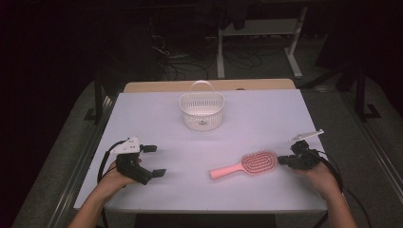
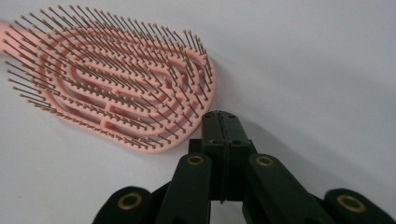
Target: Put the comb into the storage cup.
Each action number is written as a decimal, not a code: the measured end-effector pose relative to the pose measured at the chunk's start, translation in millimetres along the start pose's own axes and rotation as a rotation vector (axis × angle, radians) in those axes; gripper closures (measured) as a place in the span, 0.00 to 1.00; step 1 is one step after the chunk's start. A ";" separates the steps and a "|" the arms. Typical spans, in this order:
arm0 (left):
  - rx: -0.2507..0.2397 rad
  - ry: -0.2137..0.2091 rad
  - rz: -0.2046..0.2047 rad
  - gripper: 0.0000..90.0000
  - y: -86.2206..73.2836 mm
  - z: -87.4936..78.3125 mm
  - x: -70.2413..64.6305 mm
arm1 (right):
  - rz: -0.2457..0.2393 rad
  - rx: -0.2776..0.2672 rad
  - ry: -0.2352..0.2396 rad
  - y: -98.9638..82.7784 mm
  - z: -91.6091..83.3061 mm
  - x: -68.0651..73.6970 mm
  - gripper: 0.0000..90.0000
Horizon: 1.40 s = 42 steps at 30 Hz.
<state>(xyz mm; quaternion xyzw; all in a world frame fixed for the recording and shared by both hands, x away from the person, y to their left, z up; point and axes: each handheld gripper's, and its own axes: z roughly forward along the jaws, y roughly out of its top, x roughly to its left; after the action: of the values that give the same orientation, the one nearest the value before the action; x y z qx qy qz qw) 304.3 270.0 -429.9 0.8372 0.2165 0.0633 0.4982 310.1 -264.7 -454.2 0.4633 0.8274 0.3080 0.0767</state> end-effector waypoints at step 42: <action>0.000 0.000 0.004 0.00 1.7 0.2 -1.8 | -0.214 0.005 0.238 41.7 44.9 89.4 0.99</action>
<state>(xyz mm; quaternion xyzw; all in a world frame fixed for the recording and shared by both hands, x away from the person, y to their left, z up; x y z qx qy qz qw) 303.3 268.4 -428.3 0.8377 0.2148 0.0640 0.4980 308.7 -156.4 -451.6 0.3329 0.8760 0.3488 0.0095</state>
